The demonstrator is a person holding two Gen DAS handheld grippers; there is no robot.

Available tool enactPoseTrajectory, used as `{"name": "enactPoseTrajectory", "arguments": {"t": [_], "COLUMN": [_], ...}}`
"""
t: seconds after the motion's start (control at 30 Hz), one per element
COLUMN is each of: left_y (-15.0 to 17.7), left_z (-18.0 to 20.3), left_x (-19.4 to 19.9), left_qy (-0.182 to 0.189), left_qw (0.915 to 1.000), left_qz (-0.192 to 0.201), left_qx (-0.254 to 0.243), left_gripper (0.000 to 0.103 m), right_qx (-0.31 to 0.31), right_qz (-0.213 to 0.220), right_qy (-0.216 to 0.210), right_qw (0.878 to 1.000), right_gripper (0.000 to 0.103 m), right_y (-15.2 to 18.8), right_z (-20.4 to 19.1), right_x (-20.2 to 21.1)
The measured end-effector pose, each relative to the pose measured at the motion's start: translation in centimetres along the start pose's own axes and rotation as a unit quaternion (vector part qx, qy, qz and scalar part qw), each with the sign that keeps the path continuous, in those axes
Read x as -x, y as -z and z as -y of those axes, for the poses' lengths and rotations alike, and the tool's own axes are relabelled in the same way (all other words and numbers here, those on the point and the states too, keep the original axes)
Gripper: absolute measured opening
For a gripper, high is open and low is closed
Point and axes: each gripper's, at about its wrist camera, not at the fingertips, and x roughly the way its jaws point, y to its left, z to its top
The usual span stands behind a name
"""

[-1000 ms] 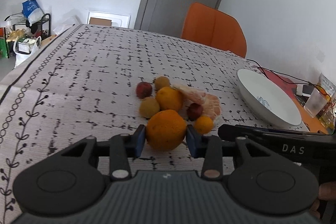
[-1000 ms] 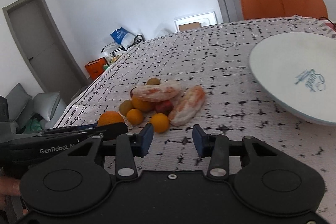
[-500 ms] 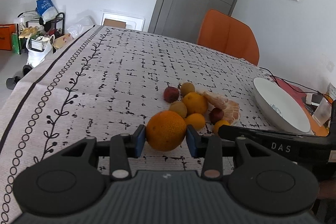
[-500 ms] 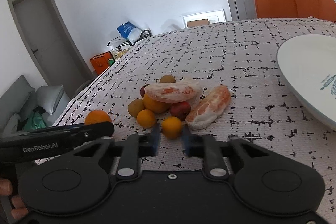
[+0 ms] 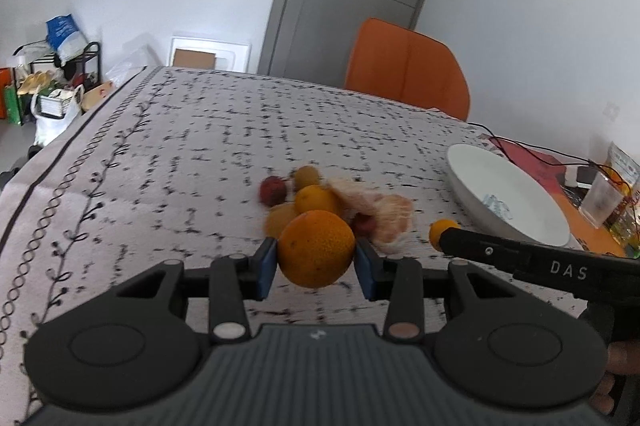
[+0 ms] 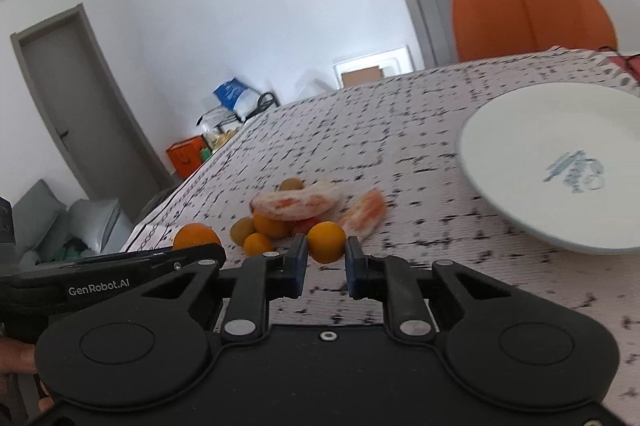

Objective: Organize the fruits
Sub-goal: 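Carry both oranges onto the white plate and open both tools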

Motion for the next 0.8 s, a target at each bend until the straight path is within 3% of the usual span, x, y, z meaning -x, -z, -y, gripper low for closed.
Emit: {"name": "enactPoseTrajectory", "arguments": {"t": [0.8], "left_y": [-0.6], "left_z": [9.5], "left_x": [-3.9], "left_qy": [0.063], "left_qw": [0.9955], "left_qz": [-0.015], "left_qx": [-0.07], "left_gripper": [0.04], "right_qx": [-0.049], "right_qz": [0.075], "right_qy": [0.076], "right_qw": [0.993], "right_gripper": [0.018], "right_y": [-0.4], "right_z": [7.9], "right_x": [6.9]}}
